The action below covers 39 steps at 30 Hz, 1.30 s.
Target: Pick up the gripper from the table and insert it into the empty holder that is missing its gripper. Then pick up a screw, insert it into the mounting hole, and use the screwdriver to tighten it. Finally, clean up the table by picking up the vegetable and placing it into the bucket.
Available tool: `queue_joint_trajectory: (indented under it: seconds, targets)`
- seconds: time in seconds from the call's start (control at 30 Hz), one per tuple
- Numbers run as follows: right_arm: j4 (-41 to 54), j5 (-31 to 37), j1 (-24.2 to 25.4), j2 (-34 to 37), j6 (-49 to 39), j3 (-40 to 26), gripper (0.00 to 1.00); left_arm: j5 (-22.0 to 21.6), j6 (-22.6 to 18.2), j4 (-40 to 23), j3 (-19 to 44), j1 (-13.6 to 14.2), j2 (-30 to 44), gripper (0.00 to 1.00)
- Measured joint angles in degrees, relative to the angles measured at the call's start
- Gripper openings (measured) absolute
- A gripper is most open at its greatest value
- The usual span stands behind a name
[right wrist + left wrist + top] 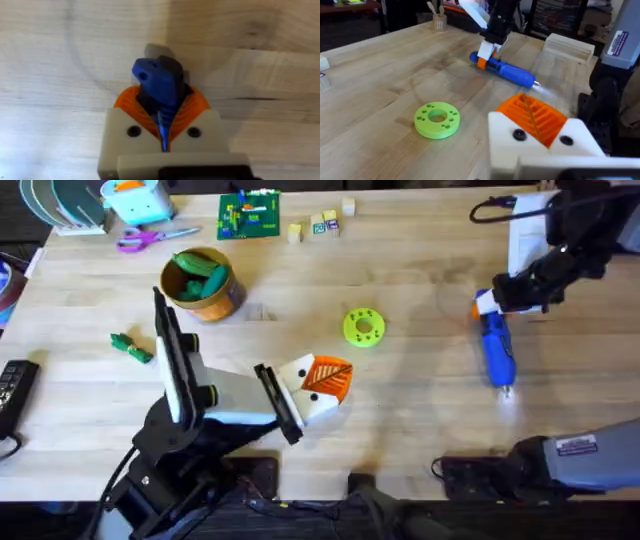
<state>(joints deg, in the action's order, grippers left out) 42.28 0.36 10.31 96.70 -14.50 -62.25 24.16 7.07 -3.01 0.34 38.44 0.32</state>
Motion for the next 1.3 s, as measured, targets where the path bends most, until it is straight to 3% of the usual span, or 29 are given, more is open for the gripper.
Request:
queue_joint_trajectory:
  seconds: [0.2,0.57,0.77,0.9,1.03,1.23,1.27,1.3]
  targets:
    - [0.18,0.07,0.0,-4.43,3.69,-3.98,0.023,0.0,0.0,0.0,0.0,0.0,0.0,0.012]
    - [0.25,0.16,0.0,-25.92,10.47,-6.26,0.023,0.0,0.0,0.0,0.0,0.0,0.0,0.012]
    - [-15.3,-3.85,-2.56,-40.9,15.98,1.49,0.023,-0.01,0.0,0.0,0.0,0.0,0.0,0.012]
    - [-32.26,-9.63,-10.76,-50.82,18.25,11.27,0.023,0.0,0.02,0.0,0.0,0.0,0.0,0.012]
    - [-44.7,-14.51,-20.7,-55.4,20.83,17.41,0.023,0.0,0.0,0.0,0.0,0.0,0.0,0.012]
    - [-54.33,-16.99,-36.29,-52.82,23.77,20.03,0.023,0.0,0.0,0.02,0.0,0.0,0.0,0.012]
    - [-60.51,-17.44,-43.28,-49.76,24.23,20.14,0.023,0.0,0.0,0.0,0.0,0.0,0.0,0.012]
    - [-62.54,-17.58,-45.6,-48.73,24.39,20.14,0.023,0.0,0.0,0.0,0.0,0.0,0.0,0.012]
